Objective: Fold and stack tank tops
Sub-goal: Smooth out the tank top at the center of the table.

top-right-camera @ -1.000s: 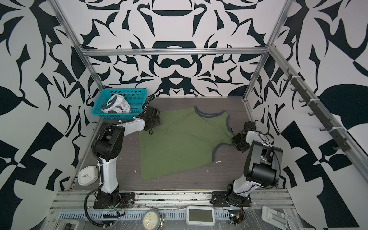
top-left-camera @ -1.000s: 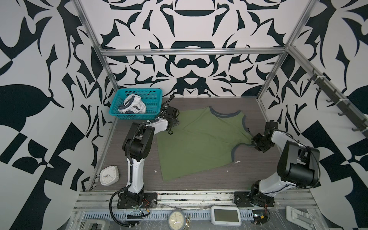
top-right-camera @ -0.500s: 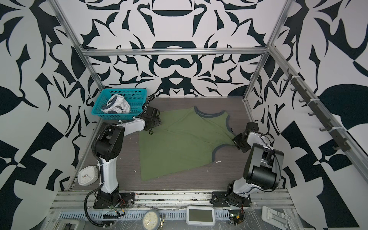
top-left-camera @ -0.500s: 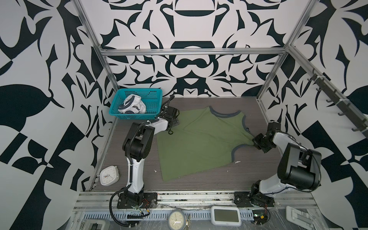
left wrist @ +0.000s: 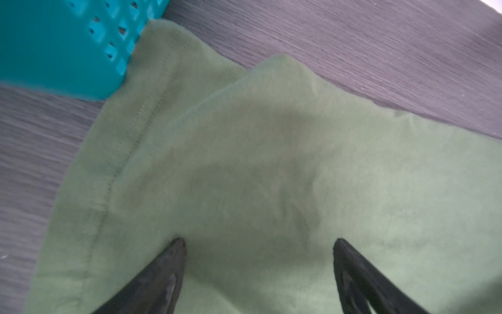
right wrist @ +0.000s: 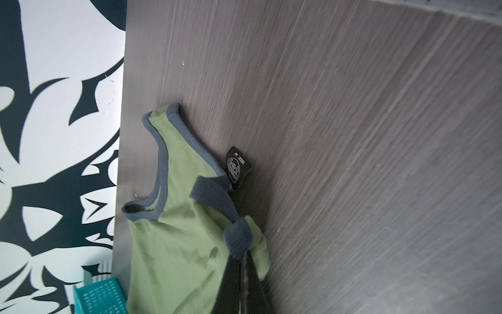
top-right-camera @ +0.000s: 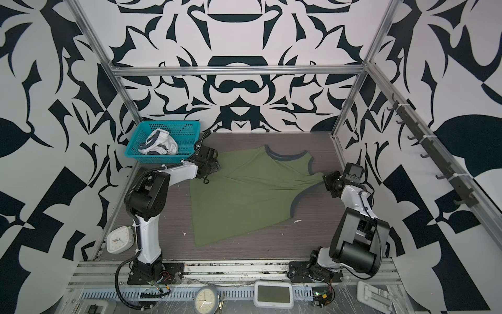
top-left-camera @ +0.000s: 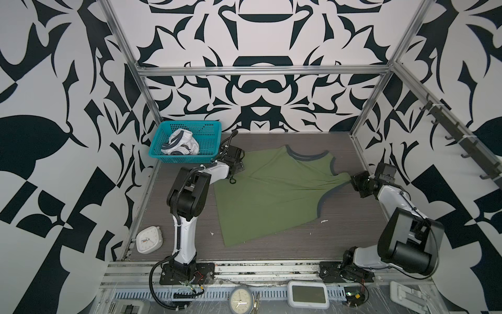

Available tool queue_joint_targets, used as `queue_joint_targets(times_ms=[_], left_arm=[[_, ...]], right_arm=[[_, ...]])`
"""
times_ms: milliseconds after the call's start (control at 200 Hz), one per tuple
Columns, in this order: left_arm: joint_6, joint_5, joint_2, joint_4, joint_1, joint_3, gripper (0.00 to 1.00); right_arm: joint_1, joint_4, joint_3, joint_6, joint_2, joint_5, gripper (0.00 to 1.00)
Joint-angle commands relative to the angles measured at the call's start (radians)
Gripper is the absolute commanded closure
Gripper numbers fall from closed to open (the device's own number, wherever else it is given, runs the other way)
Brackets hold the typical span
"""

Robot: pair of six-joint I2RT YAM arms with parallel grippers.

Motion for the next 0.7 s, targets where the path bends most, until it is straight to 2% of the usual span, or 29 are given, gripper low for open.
queue_joint_targets(times_ms=[0,30,65,105,295,470,535,645,695], left_arm=[[-0.032,0.06,0.069,-0.089,0.008,-0.058,0.12],[-0.031,0.06,0.068,-0.089,0.008,-0.058,0.12],[-0.031,0.06,0.068,-0.089,0.008,-0.058,0.12],[-0.031,0.06,0.068,-0.089,0.007,-0.061,0.12],[-0.031,0.058,0.068,-0.086,0.007,-0.061,0.13],[-0.031,0.057,0.067,-0.086,0.008,-0.063,0.13],[-0.034,0.061,0.063,-0.086,0.006,-0.063,0.13],[-0.023,0.064,0.036,-0.086,-0.017,-0.057,0.13],[-0.019,0.062,0.018,-0.094,-0.027,-0.051,0.13]], right_arm=[[-0.007,0.071,-0.009,0.064,-0.028,-0.024,1.0],[-0.006,0.069,-0.015,0.054,-0.044,-0.006,1.0],[-0.007,0.066,-0.024,0.04,-0.062,0.015,0.92],[-0.006,0.084,-0.035,0.024,-0.078,0.015,0.88],[-0.006,0.093,-0.024,-0.018,-0.091,-0.101,0.92],[0.003,0.107,-0.001,-0.016,-0.082,-0.236,0.83],[0.025,0.009,0.061,-0.058,-0.06,-0.179,0.83],[0.145,-0.114,0.178,-0.13,0.042,-0.039,0.87],[0.188,-0.176,0.238,-0.143,0.095,0.01,0.93]])
